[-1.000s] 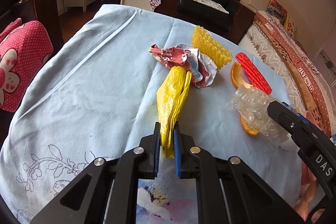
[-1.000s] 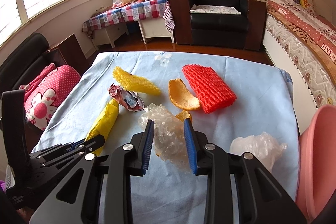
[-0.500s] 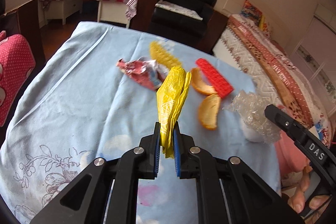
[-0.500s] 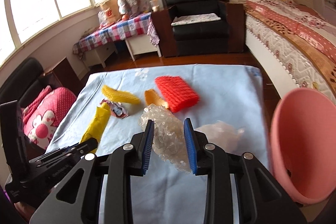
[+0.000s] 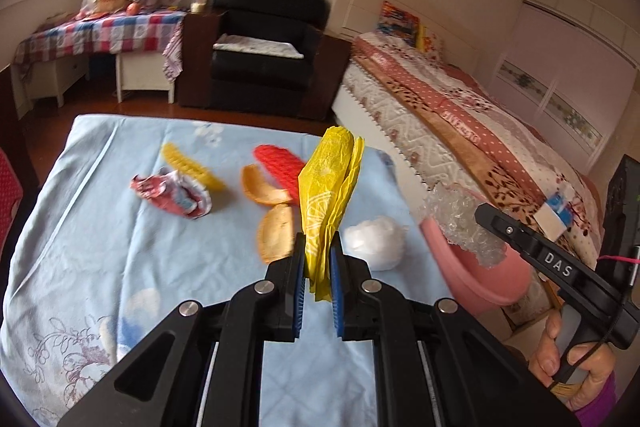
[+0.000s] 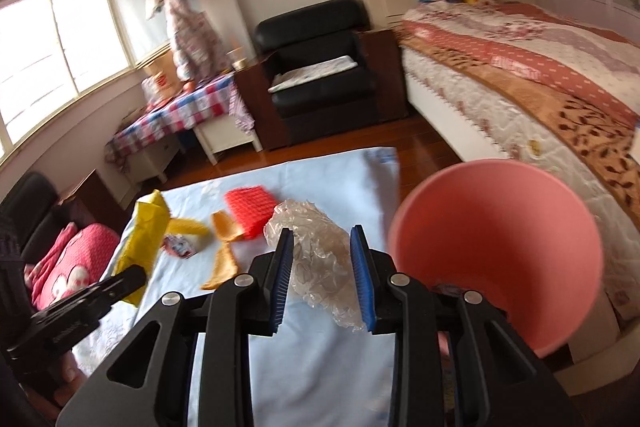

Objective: Collect trash
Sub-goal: 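Carry the yellow bag and bubble wrap over the pink basin with both tools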

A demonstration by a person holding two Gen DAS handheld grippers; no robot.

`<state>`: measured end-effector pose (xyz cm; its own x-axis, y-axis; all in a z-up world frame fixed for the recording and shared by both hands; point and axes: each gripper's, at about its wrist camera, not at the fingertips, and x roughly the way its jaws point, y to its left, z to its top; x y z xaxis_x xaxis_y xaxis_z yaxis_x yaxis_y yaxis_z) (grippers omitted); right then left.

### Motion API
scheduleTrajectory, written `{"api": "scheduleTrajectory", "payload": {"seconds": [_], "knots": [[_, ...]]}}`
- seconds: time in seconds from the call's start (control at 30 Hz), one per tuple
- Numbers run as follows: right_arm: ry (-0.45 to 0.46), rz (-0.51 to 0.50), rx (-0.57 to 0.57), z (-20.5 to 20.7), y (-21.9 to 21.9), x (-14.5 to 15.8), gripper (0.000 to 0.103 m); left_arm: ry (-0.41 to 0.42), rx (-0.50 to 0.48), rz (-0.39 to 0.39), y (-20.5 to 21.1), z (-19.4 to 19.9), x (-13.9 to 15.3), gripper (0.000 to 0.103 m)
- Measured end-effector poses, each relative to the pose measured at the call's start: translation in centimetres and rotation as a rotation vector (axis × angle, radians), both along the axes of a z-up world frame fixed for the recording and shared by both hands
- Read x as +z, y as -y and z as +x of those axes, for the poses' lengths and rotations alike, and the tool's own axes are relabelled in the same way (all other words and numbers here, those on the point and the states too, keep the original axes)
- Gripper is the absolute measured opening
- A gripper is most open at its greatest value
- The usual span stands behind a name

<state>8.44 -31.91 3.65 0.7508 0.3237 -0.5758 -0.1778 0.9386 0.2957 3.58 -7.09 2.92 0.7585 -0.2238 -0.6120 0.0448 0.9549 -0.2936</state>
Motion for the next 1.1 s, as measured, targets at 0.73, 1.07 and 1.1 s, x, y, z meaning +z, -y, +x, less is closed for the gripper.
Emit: {"api": "scheduleTrajectory", "payload": {"seconds": [0.73,1.07,1.1], "knots": [[-0.033,-0.052,-0.327,-0.7,9.8,-2.5,0.030,0.028,-0.308,0.071,14.7,4.3,2.5,0.010],[-0.052,-0.044,-0.360,0.1,11.6,-3.7,0.030,-0.036,-0.375,0.113,19.8,6.9,0.3,0.010],[-0.053,-0.043,-0.360,0.2,11.7,-3.8,0.030,-0.043,-0.379,0.117,20.1,7.1,0.0,0.010]]}}
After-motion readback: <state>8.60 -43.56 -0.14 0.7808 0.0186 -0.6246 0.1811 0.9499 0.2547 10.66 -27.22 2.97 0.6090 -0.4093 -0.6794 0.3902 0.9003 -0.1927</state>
